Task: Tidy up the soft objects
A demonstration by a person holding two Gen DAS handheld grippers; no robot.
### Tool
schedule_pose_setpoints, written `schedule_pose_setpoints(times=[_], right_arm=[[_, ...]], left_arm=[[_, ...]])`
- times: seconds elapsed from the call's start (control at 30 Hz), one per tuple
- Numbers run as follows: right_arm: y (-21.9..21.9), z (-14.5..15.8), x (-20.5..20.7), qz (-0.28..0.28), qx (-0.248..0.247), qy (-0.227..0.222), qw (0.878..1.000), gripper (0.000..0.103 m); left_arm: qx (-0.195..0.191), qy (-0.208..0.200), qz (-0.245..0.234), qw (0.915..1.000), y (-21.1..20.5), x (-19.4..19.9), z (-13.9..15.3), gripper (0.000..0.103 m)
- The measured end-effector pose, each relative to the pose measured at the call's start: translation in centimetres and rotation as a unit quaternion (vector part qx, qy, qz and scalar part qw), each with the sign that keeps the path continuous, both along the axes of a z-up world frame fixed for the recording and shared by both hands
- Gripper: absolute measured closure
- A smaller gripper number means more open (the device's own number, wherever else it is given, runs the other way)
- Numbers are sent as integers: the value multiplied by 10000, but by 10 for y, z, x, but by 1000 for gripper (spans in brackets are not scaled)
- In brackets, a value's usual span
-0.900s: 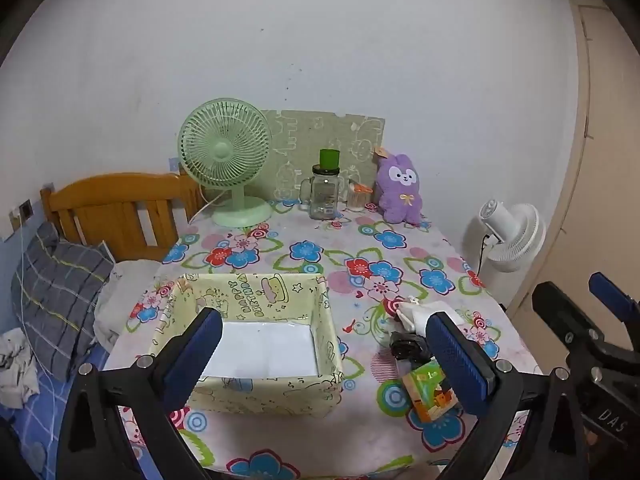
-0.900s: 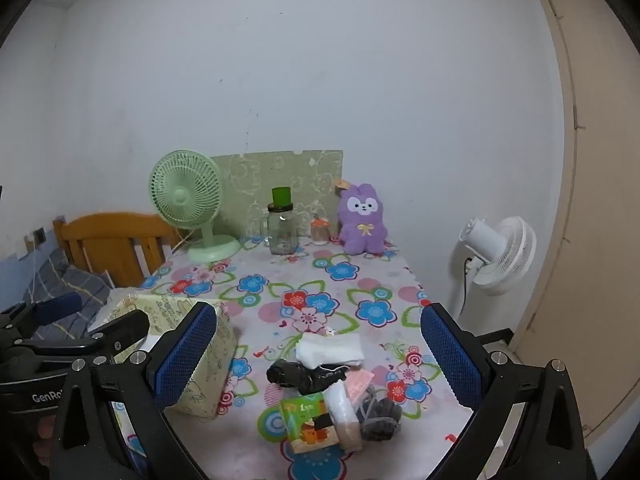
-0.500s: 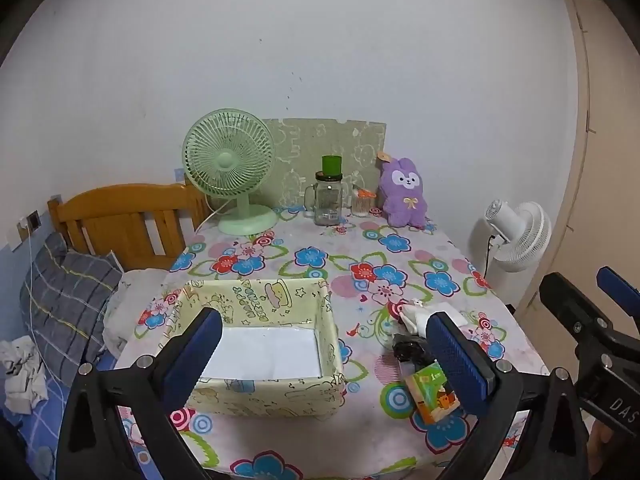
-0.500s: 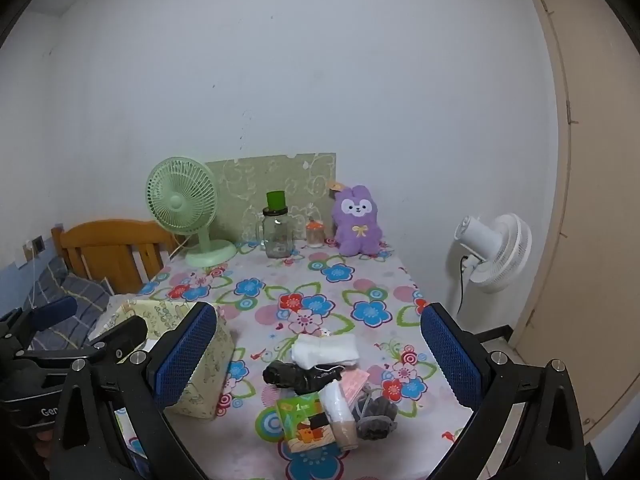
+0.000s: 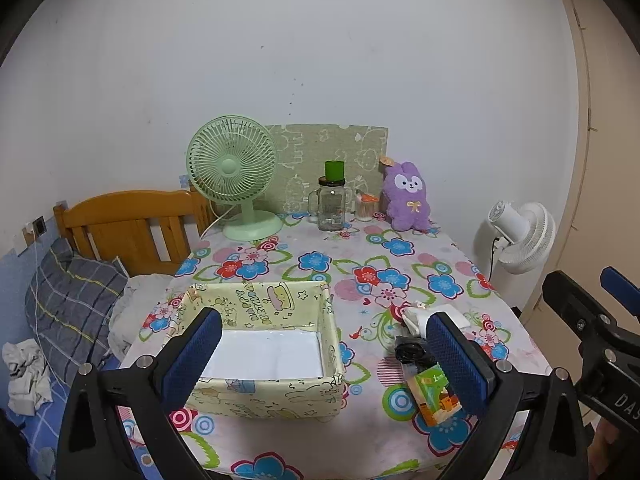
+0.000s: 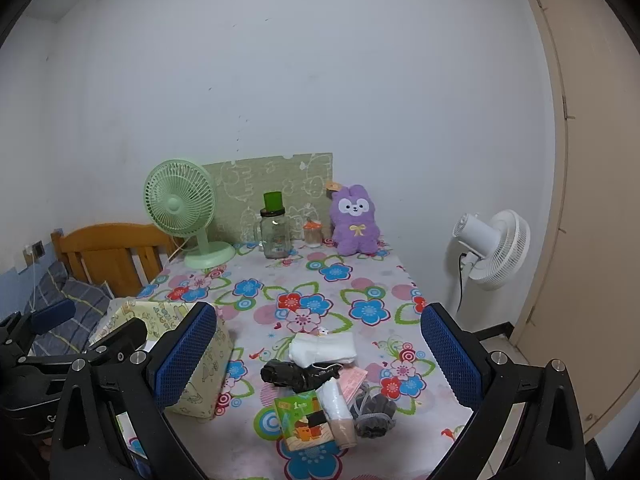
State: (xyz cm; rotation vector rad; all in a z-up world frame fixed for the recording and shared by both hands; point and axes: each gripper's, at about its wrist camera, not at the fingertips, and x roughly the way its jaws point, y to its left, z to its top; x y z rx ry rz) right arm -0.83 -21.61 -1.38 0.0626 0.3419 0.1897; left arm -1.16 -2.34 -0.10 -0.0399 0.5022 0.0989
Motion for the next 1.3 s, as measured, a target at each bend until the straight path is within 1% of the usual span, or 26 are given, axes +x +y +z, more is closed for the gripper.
schedule_pose_setpoints(times=[0.1, 0.27, 0.53, 0.8, 1.3], right_arm=[[0, 1, -1, -13, 13, -10, 10000, 0], [0, 0, -1, -30, 17, -14, 10000, 0], [0, 1, -2, -11, 13, -26, 10000, 0], [0, 2, -4, -37, 43, -68, 10000, 0], [0, 5, -4, -15, 78, -87, 9999, 0]], left_arm=[[-93, 47, -59, 9999, 2, 0, -1, 0], [-122, 56, -109, 9999, 2, 0, -3, 0], [181, -230, -342, 9990, -11, -8, 1, 0], [126, -285, -356, 9989, -7, -10, 2, 0], [110, -285, -195, 9993, -7, -9, 0, 0]])
